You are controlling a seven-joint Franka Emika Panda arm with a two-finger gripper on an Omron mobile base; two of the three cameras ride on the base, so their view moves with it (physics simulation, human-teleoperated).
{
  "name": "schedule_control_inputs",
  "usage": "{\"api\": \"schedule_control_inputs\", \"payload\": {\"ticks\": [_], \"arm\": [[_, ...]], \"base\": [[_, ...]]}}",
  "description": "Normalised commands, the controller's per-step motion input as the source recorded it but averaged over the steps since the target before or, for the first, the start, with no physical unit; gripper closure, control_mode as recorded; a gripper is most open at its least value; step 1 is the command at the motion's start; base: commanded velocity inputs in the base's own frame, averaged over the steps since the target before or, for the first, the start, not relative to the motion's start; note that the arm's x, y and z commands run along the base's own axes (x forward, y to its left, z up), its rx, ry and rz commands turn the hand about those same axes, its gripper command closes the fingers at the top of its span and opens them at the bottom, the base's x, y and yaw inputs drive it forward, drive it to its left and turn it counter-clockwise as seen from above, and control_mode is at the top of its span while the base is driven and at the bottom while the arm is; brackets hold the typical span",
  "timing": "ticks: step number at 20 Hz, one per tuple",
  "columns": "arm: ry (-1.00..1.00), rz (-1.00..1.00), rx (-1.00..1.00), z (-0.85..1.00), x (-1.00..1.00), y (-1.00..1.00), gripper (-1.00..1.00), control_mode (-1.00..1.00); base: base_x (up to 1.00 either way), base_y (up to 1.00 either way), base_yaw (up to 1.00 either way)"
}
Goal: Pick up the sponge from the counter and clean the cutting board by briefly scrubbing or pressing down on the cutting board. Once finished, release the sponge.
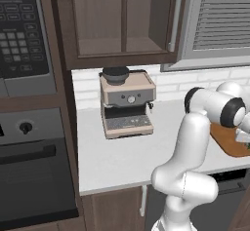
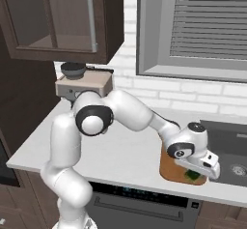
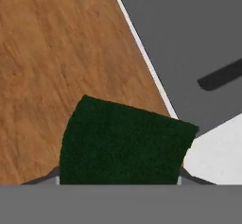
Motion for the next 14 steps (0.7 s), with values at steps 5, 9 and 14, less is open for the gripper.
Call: {"api": "schedule_control_inputs", "payload": {"ticks": [5,9,14], "arm": [[0.13,0.00,0.04,0.44,0.00,-0.21,1.00,-1.00],[0.02,0.00,0.07,0.08,0.05,-0.47,1.00,-1.00],[0.02,0.00,0.09,-0.01,0.01,-0.72,1.00,-1.00]], "base": [[0.00,0.00,0.00],[0.00,0.00,0.00],[0.00,0.00,0.00]]}}
